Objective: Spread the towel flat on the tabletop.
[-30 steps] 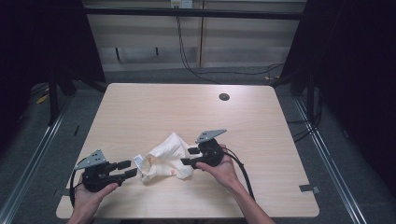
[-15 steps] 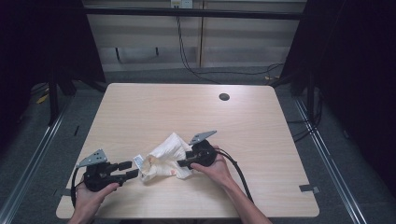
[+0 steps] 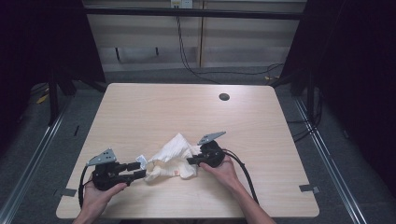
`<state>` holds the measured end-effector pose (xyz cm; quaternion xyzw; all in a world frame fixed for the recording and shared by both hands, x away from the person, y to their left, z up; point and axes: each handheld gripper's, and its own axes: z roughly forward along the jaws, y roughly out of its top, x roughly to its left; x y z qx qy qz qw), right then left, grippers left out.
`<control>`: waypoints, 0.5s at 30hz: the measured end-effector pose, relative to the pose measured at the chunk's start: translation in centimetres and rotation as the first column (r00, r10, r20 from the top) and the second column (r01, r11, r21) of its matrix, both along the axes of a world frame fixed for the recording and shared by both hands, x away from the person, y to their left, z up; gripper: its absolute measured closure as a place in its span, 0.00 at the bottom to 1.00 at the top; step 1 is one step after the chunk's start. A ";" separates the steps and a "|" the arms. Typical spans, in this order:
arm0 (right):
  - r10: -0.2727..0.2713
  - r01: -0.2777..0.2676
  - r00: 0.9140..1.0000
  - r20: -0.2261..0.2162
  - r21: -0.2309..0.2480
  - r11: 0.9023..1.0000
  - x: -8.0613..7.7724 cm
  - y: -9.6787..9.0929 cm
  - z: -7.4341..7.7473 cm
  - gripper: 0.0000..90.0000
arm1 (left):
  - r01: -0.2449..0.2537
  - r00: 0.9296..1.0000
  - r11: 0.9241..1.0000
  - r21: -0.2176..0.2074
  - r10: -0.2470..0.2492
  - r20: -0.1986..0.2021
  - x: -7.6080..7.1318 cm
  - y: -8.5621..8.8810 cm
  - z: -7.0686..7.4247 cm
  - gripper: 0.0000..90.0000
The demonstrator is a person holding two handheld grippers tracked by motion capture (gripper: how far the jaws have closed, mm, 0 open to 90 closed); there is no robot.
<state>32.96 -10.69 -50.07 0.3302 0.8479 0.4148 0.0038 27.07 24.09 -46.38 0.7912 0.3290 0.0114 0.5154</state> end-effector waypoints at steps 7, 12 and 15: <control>-0.014 0.014 1.000 -0.015 0.006 1.000 -0.7 -1.8 0.5 0.96 | 0.029 1.000 0.999 0.019 -0.029 0.006 -0.2 -0.9 0.9 0.65; -0.025 0.025 1.000 -0.013 -0.005 1.000 -1.2 -2.8 1.1 0.96 | 0.017 0.999 0.996 0.092 -0.021 0.046 0.4 -1.0 1.5 0.66; -0.041 0.041 0.999 -0.008 -0.002 0.999 -1.4 -4.0 1.6 0.96 | 0.026 0.998 0.991 0.130 -0.034 0.060 1.2 -1.6 2.4 0.66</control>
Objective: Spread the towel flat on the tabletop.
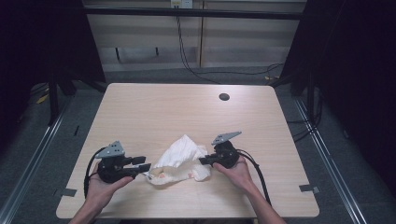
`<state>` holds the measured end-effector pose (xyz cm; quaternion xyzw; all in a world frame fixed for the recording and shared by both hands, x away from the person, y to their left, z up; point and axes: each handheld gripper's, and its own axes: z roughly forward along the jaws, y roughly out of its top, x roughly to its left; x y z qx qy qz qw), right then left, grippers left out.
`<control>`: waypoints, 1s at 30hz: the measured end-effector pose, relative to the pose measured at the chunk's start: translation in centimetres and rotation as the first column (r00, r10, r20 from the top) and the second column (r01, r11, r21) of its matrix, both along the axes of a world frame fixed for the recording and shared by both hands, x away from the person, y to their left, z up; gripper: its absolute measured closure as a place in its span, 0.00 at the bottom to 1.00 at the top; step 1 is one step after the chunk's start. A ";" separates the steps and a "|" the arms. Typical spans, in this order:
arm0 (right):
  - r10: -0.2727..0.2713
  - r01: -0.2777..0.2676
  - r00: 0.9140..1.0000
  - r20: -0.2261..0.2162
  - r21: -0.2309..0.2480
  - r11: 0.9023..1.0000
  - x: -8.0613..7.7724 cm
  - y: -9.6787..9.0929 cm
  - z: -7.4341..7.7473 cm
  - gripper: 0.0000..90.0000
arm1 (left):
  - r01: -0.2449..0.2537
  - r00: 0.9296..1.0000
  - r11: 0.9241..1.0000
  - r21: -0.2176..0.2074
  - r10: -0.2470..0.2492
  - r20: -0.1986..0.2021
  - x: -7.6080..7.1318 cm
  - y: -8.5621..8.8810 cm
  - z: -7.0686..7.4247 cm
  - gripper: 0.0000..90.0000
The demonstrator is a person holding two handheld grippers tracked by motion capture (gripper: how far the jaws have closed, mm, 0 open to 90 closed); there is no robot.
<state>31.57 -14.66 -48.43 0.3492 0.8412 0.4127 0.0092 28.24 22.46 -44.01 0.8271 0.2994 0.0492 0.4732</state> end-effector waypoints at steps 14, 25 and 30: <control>-0.049 0.049 0.999 -0.011 -0.028 0.998 -1.5 -3.8 -0.3 0.94 | 0.065 0.998 0.998 -0.016 -0.065 -0.025 0.0 -1.7 -2.4 0.66; -0.094 0.094 0.996 0.000 -0.021 0.995 -3.0 -5.8 0.1 0.76 | 0.110 0.994 0.994 -0.002 -0.110 -0.016 -0.4 -2.2 -3.2 0.79; -0.063 0.063 0.998 0.023 0.014 0.998 -5.0 -5.9 1.7 0.81 | 0.121 0.992 0.993 -0.001 -0.121 -0.027 -0.5 -2.6 -3.4 0.79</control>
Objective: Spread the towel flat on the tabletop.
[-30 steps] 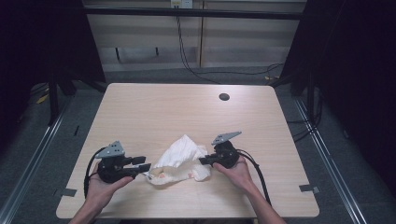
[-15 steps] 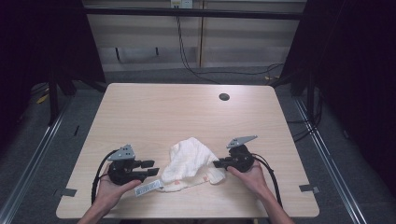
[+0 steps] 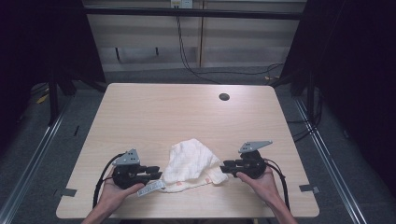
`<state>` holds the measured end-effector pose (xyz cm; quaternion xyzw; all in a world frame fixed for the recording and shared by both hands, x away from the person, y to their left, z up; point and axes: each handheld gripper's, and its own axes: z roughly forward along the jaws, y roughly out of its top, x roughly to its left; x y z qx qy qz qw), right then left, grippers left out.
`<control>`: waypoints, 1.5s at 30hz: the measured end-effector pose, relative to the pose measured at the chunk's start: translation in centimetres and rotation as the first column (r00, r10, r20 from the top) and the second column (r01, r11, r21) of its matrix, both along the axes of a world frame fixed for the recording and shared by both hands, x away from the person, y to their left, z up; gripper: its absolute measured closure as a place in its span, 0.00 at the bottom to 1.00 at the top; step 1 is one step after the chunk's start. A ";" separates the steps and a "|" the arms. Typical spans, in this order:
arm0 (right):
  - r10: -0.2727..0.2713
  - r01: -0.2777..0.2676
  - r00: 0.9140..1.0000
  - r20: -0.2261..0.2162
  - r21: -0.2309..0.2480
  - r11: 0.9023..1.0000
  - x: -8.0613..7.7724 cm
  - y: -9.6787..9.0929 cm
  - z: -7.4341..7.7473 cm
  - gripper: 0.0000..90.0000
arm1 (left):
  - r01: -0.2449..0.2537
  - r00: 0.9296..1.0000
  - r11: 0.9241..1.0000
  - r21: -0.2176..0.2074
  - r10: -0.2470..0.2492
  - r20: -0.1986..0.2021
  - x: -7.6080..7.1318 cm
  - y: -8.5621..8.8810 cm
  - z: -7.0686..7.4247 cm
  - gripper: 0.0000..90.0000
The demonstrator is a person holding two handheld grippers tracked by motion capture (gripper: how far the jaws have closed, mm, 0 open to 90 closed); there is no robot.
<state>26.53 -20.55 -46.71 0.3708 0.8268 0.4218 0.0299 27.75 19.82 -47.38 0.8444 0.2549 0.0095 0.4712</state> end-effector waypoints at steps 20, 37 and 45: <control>0.133 -0.132 0.991 0.013 -0.102 0.986 -1.0 2.8 -3.0 0.67 | -0.020 1.000 1.000 0.010 0.020 -0.007 0.2 0.5 -0.3 0.74; 0.093 -0.091 0.995 0.022 -0.098 0.991 -1.0 2.3 -3.0 0.92 | 0.013 1.000 1.000 0.000 -0.013 -0.026 0.4 -0.2 -0.7 0.77; 0.046 -0.046 0.999 0.029 -0.012 0.999 -1.0 0.2 -1.3 0.97 | 0.045 0.999 0.999 0.022 -0.044 -0.016 0.2 -1.4 -0.3 0.77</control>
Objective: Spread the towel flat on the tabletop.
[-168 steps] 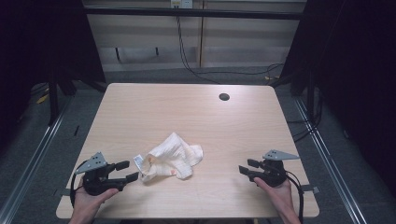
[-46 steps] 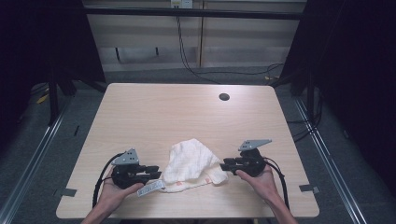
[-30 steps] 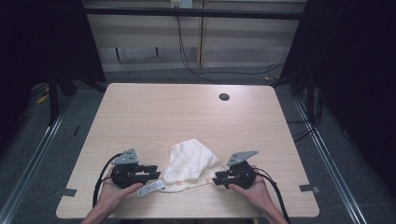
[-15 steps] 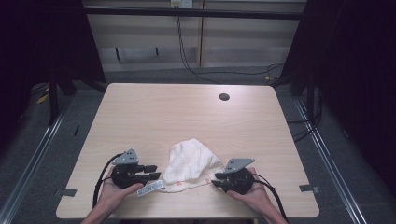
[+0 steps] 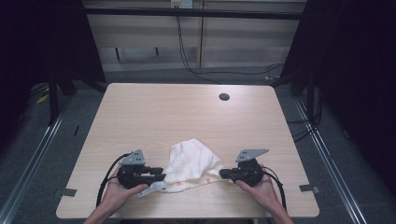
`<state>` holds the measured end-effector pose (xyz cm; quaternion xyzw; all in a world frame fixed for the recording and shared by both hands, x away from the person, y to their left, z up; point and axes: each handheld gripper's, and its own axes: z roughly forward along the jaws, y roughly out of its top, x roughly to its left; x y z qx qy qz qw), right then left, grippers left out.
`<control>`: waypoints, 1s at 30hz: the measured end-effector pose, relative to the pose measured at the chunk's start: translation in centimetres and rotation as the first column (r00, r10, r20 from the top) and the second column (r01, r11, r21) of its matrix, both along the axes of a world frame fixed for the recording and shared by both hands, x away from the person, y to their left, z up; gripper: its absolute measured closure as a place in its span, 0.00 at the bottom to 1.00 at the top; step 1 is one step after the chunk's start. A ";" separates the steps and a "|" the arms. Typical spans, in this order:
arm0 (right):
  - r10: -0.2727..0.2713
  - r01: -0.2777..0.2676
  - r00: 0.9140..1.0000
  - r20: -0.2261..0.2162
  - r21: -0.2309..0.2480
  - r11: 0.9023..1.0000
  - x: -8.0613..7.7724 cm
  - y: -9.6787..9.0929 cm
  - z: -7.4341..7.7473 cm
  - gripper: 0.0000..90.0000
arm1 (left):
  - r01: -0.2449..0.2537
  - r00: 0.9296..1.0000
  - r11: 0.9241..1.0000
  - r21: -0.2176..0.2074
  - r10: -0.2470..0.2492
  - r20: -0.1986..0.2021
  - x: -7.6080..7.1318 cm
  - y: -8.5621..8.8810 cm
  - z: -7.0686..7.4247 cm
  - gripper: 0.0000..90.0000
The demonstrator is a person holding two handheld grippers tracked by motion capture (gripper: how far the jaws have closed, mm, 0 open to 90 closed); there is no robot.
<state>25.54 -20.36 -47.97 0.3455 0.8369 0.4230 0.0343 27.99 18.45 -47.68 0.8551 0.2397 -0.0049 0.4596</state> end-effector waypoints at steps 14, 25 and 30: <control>-0.107 0.106 0.994 0.002 0.044 0.993 1.4 -2.1 0.4 0.98 | 0.059 0.998 0.997 0.045 -0.060 0.020 0.2 -1.8 -0.9 0.80; -0.104 0.104 0.995 -0.012 0.042 0.994 1.4 -2.2 -0.1 0.98 | 0.105 0.994 0.991 0.086 -0.106 0.004 0.4 -1.7 -2.0 0.75; -0.100 0.101 0.995 -0.014 0.039 0.994 1.4 -2.2 -0.1 0.98 | 0.109 0.994 0.990 0.090 -0.109 -0.008 0.7 -1.9 -2.5 0.72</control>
